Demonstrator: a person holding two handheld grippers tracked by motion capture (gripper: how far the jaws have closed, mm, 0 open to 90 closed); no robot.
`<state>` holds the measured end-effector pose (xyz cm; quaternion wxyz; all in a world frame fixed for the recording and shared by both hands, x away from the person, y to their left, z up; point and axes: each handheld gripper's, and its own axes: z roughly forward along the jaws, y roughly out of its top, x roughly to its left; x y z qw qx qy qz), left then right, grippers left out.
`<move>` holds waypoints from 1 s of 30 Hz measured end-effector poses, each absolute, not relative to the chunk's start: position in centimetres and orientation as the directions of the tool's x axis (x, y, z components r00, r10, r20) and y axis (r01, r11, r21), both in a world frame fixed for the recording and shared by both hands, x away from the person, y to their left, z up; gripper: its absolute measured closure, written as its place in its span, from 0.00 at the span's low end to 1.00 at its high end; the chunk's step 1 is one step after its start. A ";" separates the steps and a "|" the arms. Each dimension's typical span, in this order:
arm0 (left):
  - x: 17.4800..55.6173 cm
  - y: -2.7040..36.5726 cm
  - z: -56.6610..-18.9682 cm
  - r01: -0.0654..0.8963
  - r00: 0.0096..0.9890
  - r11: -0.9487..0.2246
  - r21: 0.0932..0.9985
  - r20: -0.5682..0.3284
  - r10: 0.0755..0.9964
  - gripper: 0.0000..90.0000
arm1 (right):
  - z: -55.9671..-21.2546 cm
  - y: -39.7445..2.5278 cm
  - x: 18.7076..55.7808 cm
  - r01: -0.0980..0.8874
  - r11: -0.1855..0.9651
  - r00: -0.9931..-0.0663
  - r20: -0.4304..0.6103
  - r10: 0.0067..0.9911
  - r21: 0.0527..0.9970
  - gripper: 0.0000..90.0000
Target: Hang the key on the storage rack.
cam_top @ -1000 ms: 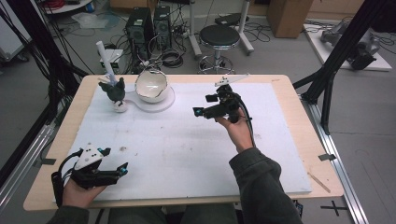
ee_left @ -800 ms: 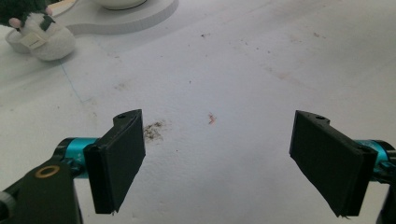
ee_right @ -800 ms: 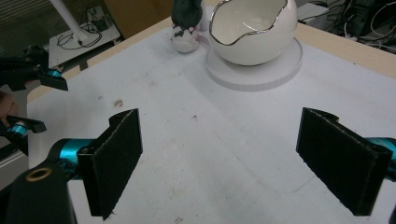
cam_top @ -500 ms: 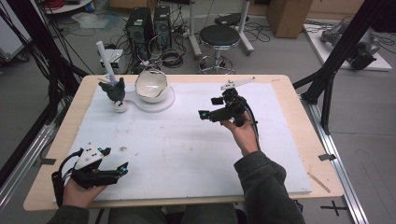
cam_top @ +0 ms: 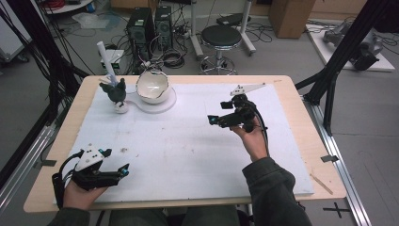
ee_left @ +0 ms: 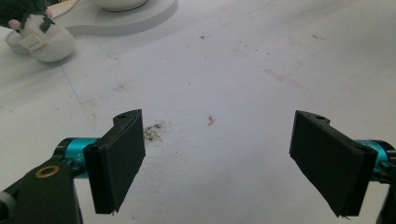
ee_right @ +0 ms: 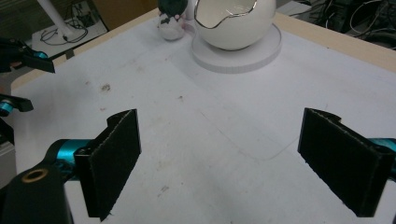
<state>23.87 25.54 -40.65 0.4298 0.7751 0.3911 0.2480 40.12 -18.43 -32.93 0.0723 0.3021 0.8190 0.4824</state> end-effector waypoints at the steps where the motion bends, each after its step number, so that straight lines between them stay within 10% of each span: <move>1: 23.9 25.5 -40.6 0.394 0.571 -0.324 0.860 0.047 0.820 0.21 | -33.0 -18.5 40.1 0.422 0.352 -0.807 0.169 0.565 0.835 0.14; 30: 23.9 25.5 -40.6 0.395 0.570 -0.327 0.859 0.050 0.820 0.21 | -34.6 -22.1 38.1 0.430 0.356 -0.779 0.142 0.611 0.830 0.13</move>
